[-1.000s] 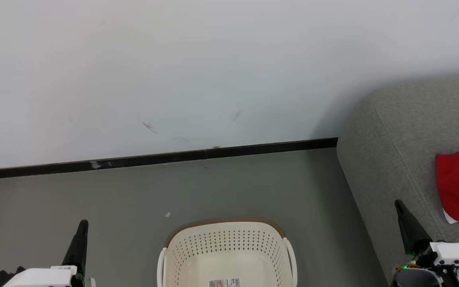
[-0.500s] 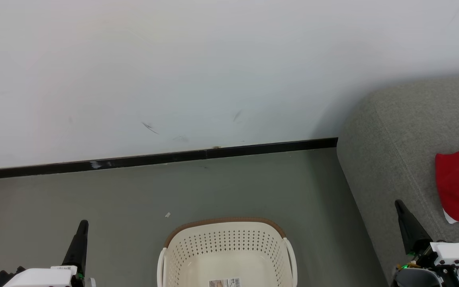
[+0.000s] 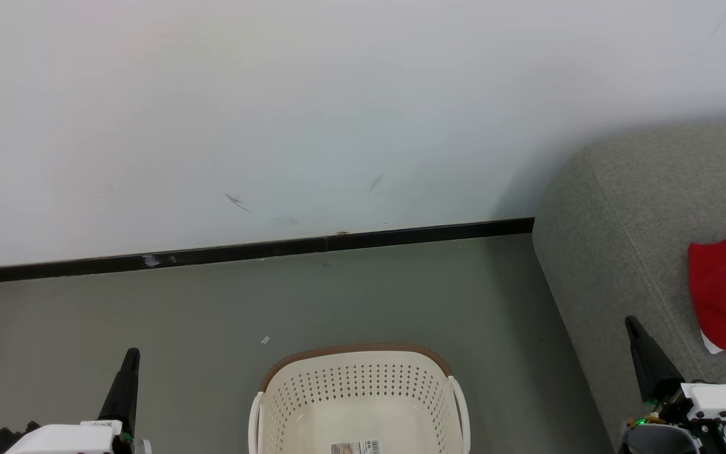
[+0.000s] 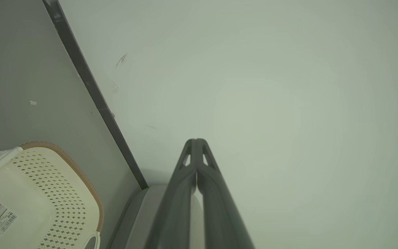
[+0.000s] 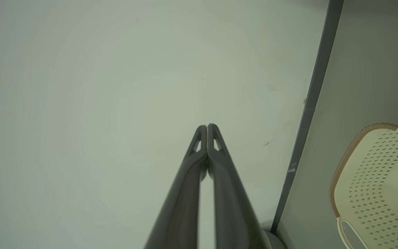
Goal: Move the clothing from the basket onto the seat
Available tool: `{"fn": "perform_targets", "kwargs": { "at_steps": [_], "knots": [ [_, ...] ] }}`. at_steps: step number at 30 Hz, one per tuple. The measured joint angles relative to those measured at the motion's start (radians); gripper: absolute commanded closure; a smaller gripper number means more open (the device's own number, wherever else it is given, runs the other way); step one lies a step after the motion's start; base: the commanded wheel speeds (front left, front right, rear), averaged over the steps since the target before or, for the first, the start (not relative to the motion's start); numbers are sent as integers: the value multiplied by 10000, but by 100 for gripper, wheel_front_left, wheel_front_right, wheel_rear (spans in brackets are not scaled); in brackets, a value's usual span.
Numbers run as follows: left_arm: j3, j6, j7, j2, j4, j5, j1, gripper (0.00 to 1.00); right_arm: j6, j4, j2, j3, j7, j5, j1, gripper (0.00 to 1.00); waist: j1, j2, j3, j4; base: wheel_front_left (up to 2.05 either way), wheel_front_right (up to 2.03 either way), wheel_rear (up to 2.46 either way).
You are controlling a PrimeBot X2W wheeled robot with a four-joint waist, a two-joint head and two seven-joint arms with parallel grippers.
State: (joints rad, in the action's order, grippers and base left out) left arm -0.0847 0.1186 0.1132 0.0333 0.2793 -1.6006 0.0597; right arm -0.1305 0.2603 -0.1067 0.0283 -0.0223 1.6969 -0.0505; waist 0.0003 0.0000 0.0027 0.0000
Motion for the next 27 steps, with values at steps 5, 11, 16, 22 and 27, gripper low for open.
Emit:
{"fn": "perform_targets", "kwargs": {
  "at_steps": [5, 11, 16, 22, 27],
  "knots": [
    [0, 0, 0, 0, 0, 0, 0, 100, 0, 4, 2, 15, -2, 0, 0, 100, 0, 0, 0, 0, 0, 0, 0],
    [0, 0, 0, 0, 0, 0, 0, 100, 0, 6, 4, 33, -42, 0, 0, 100, 0, 0, 0, 0, 0, 0, 0],
    [0, 0, 0, 0, -2, 0, 0, 100, 0, 6, 6, 40, -42, 0, -1, 100, 0, 0, 1, 0, 0, 0, 0],
    [0, 0, -2, 0, -2, 0, 0, 100, 0, 8, 10, 58, -42, -2, -1, 100, -1, 0, 1, 0, 0, 0, 0],
    [0, 0, 0, 0, -4, 0, 0, 100, 0, 10, 15, 73, -42, -4, -1, 100, -1, 0, 2, 0, 0, 0, 0]
  ]
}}
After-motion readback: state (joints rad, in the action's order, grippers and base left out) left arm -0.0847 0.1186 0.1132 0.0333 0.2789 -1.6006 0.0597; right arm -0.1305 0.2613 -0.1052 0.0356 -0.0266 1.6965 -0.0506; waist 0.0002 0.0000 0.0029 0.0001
